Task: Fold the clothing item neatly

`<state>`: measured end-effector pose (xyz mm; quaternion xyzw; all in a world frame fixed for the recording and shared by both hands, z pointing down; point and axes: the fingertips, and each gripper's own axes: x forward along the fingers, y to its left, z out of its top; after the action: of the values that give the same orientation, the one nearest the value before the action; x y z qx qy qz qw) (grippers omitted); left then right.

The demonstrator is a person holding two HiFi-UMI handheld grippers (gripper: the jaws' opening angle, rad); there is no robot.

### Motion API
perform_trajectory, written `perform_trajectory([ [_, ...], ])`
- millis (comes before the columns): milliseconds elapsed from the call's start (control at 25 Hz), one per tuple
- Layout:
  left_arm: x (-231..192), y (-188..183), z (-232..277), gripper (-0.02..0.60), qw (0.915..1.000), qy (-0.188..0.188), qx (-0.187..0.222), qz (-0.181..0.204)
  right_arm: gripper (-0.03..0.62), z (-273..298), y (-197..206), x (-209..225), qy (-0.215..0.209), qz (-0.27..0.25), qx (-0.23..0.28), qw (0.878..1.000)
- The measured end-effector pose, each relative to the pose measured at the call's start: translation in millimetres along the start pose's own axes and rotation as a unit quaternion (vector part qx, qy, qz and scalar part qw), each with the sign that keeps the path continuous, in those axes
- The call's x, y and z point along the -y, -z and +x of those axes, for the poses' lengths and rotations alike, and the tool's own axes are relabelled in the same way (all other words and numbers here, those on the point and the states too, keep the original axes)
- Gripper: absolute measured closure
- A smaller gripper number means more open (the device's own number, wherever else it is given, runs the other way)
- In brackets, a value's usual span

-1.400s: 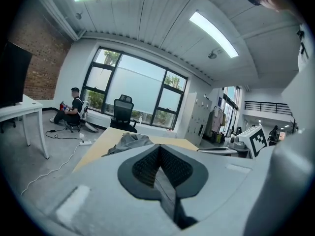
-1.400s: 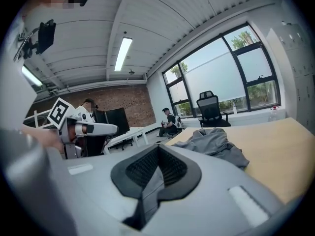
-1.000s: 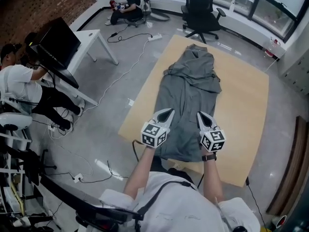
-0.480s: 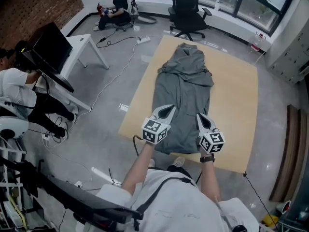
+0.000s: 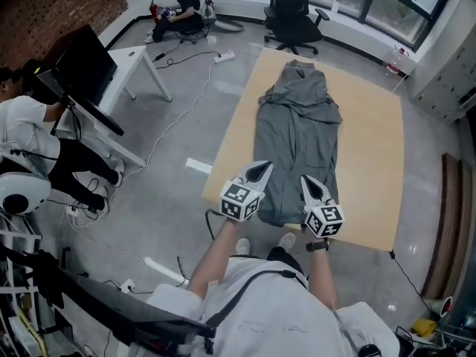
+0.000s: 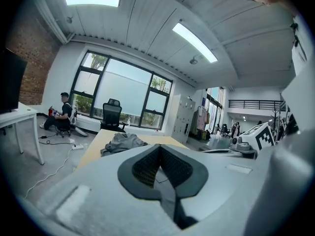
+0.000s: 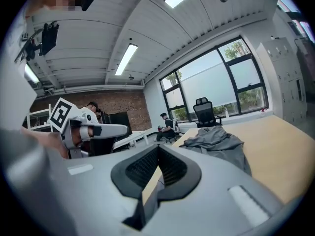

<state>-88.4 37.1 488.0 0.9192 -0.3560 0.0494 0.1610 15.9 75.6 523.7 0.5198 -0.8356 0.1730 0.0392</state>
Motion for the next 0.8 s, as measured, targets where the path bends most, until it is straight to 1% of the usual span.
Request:
perform_trajectory([
  [240,-8.5,10.0,-17.4,0.581,0.9998,0.014,-0.001,-0.01,0.589,-4.4,8.2,-17.2,0.02,0.0,0.001,1.0],
  [440,-0.1,15.3,-15.9,0.581,0.9995,0.028,-0.008,-0.012,0.589,-17.1,7.1,-12.4,0.035,0.003,0.0,0.999],
  [600,4.1,15.7,-6.6,0.581,0.9996,0.025,-0.012,-0.006,0.589,-18.0,1.1,5.5,0.036,0.003,0.001,0.999],
  [800,5.4,3.6,3.9,0.581,1.0,0.009,0.0,-0.003,0.589,-15.8,-11.5,21.1,0.022,-0.003,0.004,1.0],
])
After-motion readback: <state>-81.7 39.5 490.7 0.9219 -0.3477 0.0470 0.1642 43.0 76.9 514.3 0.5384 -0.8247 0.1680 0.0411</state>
